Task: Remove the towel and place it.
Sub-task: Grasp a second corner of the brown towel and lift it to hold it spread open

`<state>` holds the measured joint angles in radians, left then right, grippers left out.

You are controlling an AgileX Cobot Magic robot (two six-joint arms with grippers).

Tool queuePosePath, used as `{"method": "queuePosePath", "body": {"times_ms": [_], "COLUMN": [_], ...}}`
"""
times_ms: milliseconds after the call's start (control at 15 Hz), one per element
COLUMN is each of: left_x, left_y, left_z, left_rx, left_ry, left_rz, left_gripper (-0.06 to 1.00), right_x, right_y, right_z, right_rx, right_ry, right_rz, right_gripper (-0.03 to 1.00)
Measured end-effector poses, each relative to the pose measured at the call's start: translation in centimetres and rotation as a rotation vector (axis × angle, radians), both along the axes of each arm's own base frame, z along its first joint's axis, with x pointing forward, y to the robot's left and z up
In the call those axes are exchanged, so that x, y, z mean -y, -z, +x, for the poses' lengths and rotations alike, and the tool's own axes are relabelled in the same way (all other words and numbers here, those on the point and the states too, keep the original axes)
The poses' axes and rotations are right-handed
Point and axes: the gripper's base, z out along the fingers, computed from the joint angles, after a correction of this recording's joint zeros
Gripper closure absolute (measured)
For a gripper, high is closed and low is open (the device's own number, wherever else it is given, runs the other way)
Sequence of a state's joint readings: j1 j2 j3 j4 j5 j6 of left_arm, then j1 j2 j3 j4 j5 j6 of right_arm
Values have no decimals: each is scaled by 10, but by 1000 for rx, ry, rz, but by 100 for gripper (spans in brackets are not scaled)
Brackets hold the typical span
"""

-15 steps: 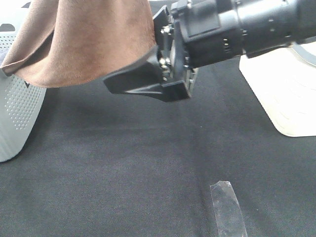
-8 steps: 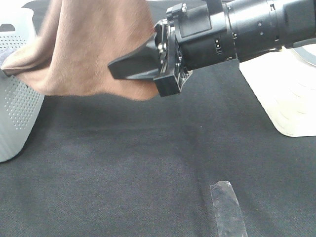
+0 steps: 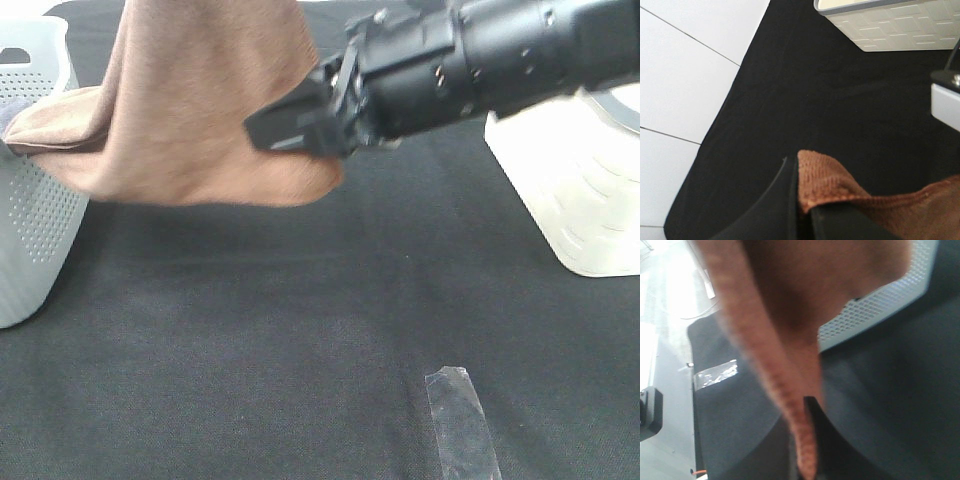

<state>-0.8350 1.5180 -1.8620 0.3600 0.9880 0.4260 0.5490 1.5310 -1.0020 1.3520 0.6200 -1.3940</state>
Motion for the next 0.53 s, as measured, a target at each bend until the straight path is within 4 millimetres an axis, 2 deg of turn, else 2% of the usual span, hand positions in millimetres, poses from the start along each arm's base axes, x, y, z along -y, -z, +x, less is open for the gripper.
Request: {"method": "queuePosePath", "body": {"times_ms": [133,200,267,333,400,467,533], "left_x": [-1,-1,-1,-1,-3,-11,-14], "left_y": [1,0,-4,-5,-7,-11,-12], "left_z": [0,1,3,4,8,16,20], "left_rx": [-10,3,39,48,69,98,111], "left_ry": [-15,-20,-21,-23,-36,-63,-74], "left_rz": [-2,1,-20,-31,-64,-97,-108], "left_gripper": [94,94,94,94,94,94,94], "right_x": [4,8,16,20,26,34,36], "right_y": [-29,-48,-76,-86,-105,-133,-140], "right_z": [1,3,7,9,13,21,24], "right_rx": [-24,-8,-17,-7,15,76,94], "right_ry": [29,34,84,105,149,217,236], "right_rz": [-74,-158,-298,-351,-433,-525,-539], "right_gripper": [96,96,96,96,96,96,96]}}
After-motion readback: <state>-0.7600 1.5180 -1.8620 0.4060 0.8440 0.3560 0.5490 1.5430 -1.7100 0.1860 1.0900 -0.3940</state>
